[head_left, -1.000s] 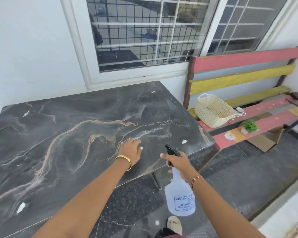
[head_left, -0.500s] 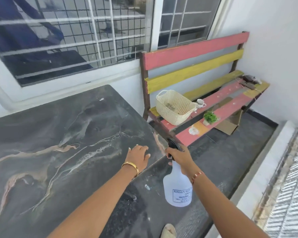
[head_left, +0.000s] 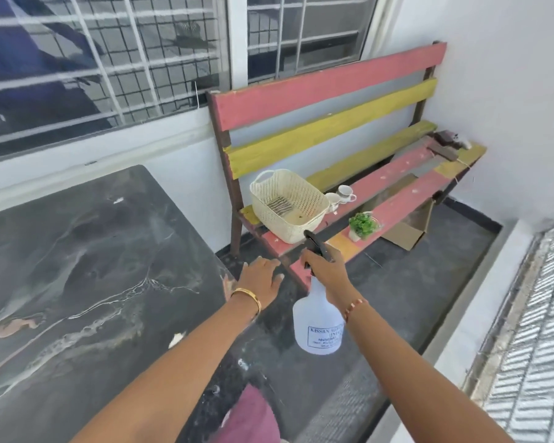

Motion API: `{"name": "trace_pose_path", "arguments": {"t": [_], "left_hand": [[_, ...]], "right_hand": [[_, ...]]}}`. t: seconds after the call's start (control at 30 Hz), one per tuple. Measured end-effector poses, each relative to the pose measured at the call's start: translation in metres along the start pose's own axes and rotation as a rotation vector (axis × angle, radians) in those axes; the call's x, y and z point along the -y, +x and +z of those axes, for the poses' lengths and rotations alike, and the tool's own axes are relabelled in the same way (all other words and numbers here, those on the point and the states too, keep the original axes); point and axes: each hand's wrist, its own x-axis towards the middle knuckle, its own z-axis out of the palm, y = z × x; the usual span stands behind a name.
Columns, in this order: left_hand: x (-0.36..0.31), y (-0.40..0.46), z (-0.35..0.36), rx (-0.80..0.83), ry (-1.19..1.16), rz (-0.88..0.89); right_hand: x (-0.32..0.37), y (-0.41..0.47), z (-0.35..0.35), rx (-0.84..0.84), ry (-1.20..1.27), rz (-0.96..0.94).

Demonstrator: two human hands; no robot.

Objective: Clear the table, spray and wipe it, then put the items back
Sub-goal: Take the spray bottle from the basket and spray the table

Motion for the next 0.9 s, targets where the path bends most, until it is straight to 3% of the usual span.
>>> {"name": "trace_pose_path", "arguments": {"t": [0.23, 0.33, 0.5, 0.67, 0.9], "left_hand": [[-0.025, 0.083, -0.005, -0.003, 0.029, 0.024], [-0.03, 0.124, -0.008, -0.009, 0.023, 0.032], [-0.033, 0.179, -0.014, 0.009, 0.072, 0.029], [-0.033, 0.21, -0.023, 0.012, 0.031, -0.014], [-0.031, 0.25, -0.029, 0.0, 0.066, -0.09]], "right_hand": [[0.006, 0.081, -0.017, 0.01, 0.05, 0.048], [0.014, 0.116, -0.022, 0.031, 0.148, 0.009], [0.024, 0.167, -0.028, -0.072, 0.202, -0.102], [0.032, 0.214, -0.026, -0.225, 0.058, -0.297], [0.042, 0.283, -0.021, -0.202, -0.23, -0.362]]}}
